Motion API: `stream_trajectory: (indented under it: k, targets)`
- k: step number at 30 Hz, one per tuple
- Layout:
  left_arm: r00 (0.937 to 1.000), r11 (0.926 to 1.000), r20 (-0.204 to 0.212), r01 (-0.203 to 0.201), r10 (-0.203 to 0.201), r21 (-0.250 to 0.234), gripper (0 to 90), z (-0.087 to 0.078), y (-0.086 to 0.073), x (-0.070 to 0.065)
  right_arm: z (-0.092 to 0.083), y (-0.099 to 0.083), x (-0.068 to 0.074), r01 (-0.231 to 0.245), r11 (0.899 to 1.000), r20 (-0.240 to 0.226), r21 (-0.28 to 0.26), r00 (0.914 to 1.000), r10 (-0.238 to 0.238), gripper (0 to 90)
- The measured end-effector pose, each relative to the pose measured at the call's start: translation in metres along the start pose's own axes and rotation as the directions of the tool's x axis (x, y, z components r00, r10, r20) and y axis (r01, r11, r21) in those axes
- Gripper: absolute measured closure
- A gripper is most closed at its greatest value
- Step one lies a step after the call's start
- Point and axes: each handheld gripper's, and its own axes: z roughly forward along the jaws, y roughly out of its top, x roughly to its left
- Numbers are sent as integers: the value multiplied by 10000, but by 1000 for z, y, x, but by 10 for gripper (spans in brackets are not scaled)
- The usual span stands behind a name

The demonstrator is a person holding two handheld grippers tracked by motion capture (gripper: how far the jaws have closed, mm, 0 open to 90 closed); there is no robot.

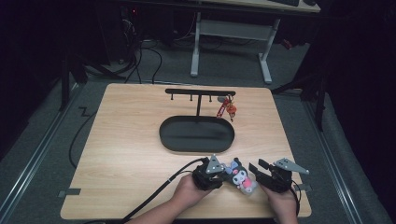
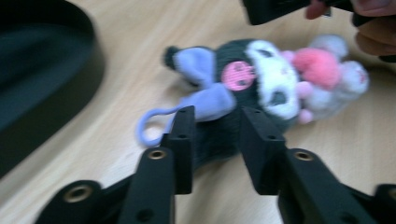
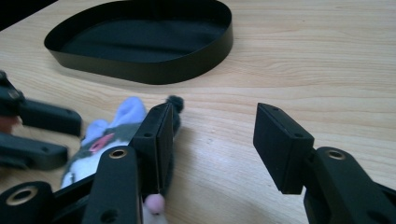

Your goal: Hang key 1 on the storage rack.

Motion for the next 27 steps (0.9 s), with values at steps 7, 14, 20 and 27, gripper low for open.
stream_trajectory:
  k: [7,14,20,27]
  targets:
    - [9871,9989,-1534,455,-458,-53,541,-47,-25,41,-1,-3,-5,105,9999,200,-115,9997,-102,505]
    - [9546,9933,-2749,1130,-1150,-232,479,-114,-58,86,1,-4,-5,345,9990,361,-278,9988,-335,481]
    - [9144,9856,-3733,1693,-1563,20,420,-156,-90,114,2,-5,-3,511,9983,471,-285,9977,-498,458]
    - [8916,9804,-4216,1949,-1652,280,363,-166,-114,122,7,-4,-3,772,9970,770,-86,9941,-763,437]
